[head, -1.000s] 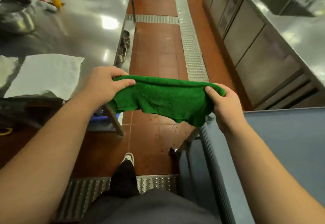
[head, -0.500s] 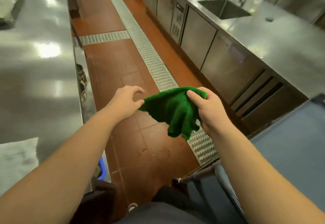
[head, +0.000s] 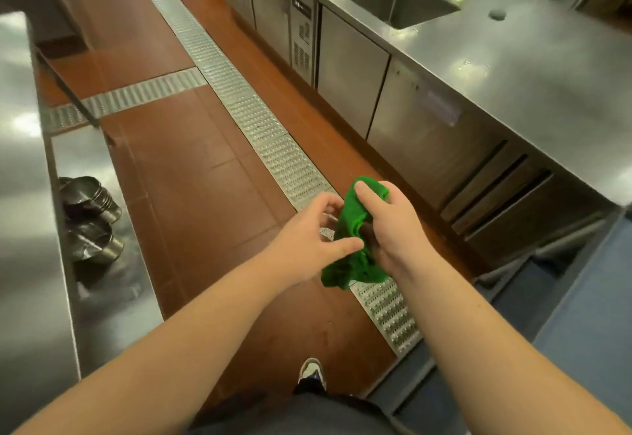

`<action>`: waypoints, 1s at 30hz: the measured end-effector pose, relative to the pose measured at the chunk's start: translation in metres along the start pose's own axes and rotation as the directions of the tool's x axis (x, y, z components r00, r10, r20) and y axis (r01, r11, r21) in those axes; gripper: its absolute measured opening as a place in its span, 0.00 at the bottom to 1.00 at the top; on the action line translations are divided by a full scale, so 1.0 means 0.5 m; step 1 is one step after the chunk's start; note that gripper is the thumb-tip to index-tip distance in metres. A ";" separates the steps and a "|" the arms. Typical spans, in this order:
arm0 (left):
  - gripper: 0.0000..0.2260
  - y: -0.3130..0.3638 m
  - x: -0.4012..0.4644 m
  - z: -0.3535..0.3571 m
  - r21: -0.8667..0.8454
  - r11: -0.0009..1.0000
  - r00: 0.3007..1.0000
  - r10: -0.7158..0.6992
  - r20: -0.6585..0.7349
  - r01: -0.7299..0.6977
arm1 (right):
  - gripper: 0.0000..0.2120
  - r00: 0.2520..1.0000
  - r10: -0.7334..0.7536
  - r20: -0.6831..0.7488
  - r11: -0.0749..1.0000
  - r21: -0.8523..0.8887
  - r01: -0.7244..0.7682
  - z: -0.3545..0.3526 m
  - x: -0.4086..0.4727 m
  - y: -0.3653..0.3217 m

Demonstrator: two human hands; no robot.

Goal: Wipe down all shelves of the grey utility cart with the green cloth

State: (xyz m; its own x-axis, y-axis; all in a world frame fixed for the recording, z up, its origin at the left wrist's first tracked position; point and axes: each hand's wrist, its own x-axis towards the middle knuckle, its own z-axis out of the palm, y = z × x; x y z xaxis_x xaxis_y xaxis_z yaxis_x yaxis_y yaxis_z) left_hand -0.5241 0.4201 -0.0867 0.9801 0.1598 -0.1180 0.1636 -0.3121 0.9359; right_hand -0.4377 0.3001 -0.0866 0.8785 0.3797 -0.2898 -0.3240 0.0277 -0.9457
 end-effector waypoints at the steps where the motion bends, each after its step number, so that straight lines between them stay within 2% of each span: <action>1: 0.20 -0.002 0.030 -0.009 -0.005 1.000 0.999 -0.020 -0.042 0.020 | 0.09 0.997 0.029 0.068 0.994 0.102 -0.035 0.007 0.022 -0.011; 3: 0.19 -0.010 0.087 -0.030 -0.096 0.994 0.990 -0.062 -0.126 0.050 | 0.10 0.982 0.034 0.185 0.977 0.202 -0.072 0.020 0.060 -0.032; 7: 0.15 -0.044 0.192 -0.094 -0.282 0.955 0.967 -0.157 -0.201 0.097 | 0.22 0.961 0.004 0.276 0.980 0.189 -0.058 0.055 0.157 -0.052; 10: 0.14 -0.063 0.275 -0.167 -0.383 0.919 0.956 -0.193 -0.221 0.097 | 0.29 0.938 -0.021 0.345 1.000 0.023 0.014 0.100 0.246 -0.080; 12: 0.14 -0.074 0.336 -0.225 -0.407 0.910 0.949 -0.197 -0.244 0.085 | 0.34 0.895 -0.031 0.446 0.987 -0.129 0.099 0.141 0.313 -0.101; 15: 0.12 -0.093 0.433 -0.329 -0.469 0.881 0.942 -0.210 -0.260 0.067 | 0.41 0.844 0.021 0.536 0.898 -0.381 0.219 0.212 0.425 -0.129; 18: 0.11 -0.103 0.533 -0.448 -0.566 0.822 0.947 -0.226 -0.227 0.060 | 0.42 0.812 0.000 0.583 0.826 -0.458 0.329 0.301 0.530 -0.167; 21: 0.12 -0.102 0.628 -0.564 -0.600 0.796 0.956 -0.229 -0.183 0.076 | 0.40 0.842 -0.108 0.529 0.800 -0.456 0.389 0.394 0.635 -0.194; 24: 0.12 -0.091 0.720 -0.659 -0.598 0.798 0.969 -0.197 -0.146 0.072 | 0.33 0.872 -0.275 0.405 0.778 -0.439 0.449 0.467 0.736 -0.209; 26: 0.13 -0.083 0.777 -0.704 -0.638 0.764 0.976 -0.199 -0.090 0.096 | 0.28 0.879 -0.366 0.305 0.763 -0.443 0.472 0.501 0.798 -0.221; 28: 0.13 -0.076 0.833 -0.736 -0.676 0.729 0.979 -0.199 -0.054 0.110 | 0.20 0.902 -0.392 0.182 0.841 -0.325 0.432 0.525 0.855 -0.240; 30: 0.14 -0.071 0.891 -0.761 -0.651 0.753 0.987 -0.156 -0.033 0.097 | 0.12 0.923 -0.371 0.098 0.911 -0.156 0.383 0.543 0.918 -0.260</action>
State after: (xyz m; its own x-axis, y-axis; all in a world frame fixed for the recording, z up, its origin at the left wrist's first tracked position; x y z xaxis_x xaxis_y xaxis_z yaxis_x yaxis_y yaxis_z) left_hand -0.1364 0.8588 -0.0460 0.9383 0.2373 -0.2517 0.1454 0.3898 0.9094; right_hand -0.0877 0.7218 -0.0567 0.8968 0.4314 0.0979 0.0960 0.0262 -0.9950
